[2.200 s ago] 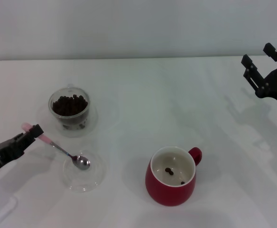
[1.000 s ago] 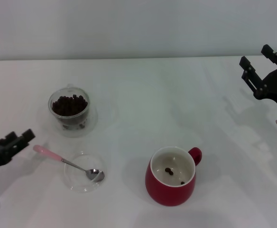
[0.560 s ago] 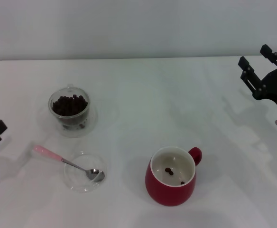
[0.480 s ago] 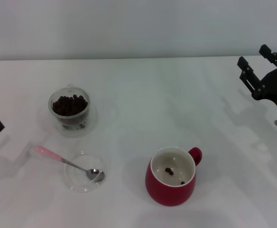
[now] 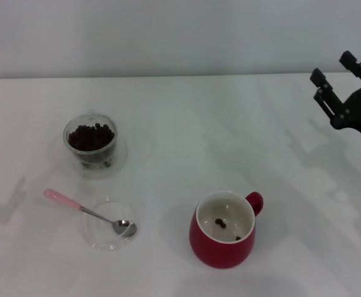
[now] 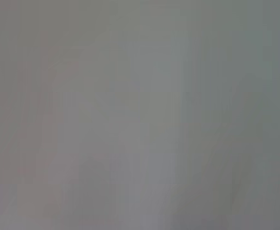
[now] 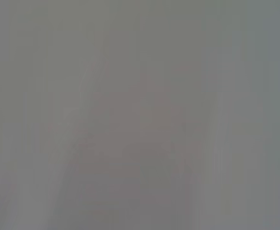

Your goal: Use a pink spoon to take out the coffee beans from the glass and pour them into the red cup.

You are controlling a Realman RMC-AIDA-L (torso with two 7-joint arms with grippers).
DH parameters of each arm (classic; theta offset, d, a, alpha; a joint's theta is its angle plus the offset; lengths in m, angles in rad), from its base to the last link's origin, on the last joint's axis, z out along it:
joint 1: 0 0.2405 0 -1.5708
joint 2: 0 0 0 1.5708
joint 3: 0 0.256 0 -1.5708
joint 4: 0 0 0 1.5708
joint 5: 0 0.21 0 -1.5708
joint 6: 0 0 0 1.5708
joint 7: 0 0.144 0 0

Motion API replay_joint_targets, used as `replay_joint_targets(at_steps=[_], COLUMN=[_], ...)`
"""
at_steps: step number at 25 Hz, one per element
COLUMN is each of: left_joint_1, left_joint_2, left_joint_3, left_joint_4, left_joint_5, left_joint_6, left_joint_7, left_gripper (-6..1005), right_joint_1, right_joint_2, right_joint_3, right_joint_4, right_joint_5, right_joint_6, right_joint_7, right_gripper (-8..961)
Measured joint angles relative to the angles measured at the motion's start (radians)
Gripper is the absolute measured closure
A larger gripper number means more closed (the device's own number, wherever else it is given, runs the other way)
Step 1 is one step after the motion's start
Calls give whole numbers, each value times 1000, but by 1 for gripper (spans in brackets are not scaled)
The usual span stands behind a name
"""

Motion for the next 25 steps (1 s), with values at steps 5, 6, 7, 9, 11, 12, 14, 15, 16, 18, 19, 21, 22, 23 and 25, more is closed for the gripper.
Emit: replay_joint_targets(at_steps=[5, 6, 7, 9, 11, 12, 14, 15, 16, 18, 19, 21, 22, 23, 25], left_joint_1=[-20, -24, -31, -39, -50, -57, -72, -78, -84, -90, -91, -94, -96, -98, -101], left_joint_2=[-1, -1, -2, -2, -4, -5, -5, -5, -4, -4, -4, -4, -4, -5, -5], left_joint_3=[0, 0, 0, 0, 0, 0, 0, 0, 0, 0, 0, 0, 1, 2, 5], left_joint_4=[-33, -43, -64, -92, -128, -141, -152, -157, -160, -161, -161, -162, -162, -162, -163], left_joint_5=[-39, -56, -82, -114, -148, -161, -168, -169, -170, -170, -170, -170, -170, -170, -169], left_joint_6=[-13, -15, -20, -27, -35, -35, -27, -22, -17, -7, -3, -1, 0, 0, 1], left_joint_7=[95, 120, 157, 201, 256, 272, 275, 276, 277, 278, 279, 279, 280, 280, 280], left_gripper=[270, 270, 270, 270, 270, 270, 270, 270, 269, 269, 269, 269, 269, 269, 269], right_joint_1=[-3, -2, -1, 1, 4, 6, 9, 10, 10, 11, 11, 12, 12, 12, 12], right_joint_2=[1, 1, 2, 2, 2, 2, 2, 3, 3, 4, 4, 4, 4, 4, 4], right_joint_3=[-4, -5, -6, -7, -7, -8, -19, -28, -35, -44, -46, -47, -47, -47, -49], right_joint_4=[27, 29, 29, 27, 25, 24, 23, 23, 23, 22, 22, 22, 22, 24, 27], right_joint_5=[1, 2, 2, 2, 0, -2, -7, -8, -7, -6, -7, -8, -9, -9, -9], right_joint_6=[-49, -56, -60, -63, -64, -64, -60, -56, -52, -49, -49, -49, -50, -51, -49], right_joint_7=[-1, -2, -2, -2, -2, -3, -8, -16, -21, -30, -30, -31, -31, -31, -32], right_gripper=[361, 361, 361, 361, 361, 361, 361, 361, 361, 361, 361, 361, 361, 361, 361])
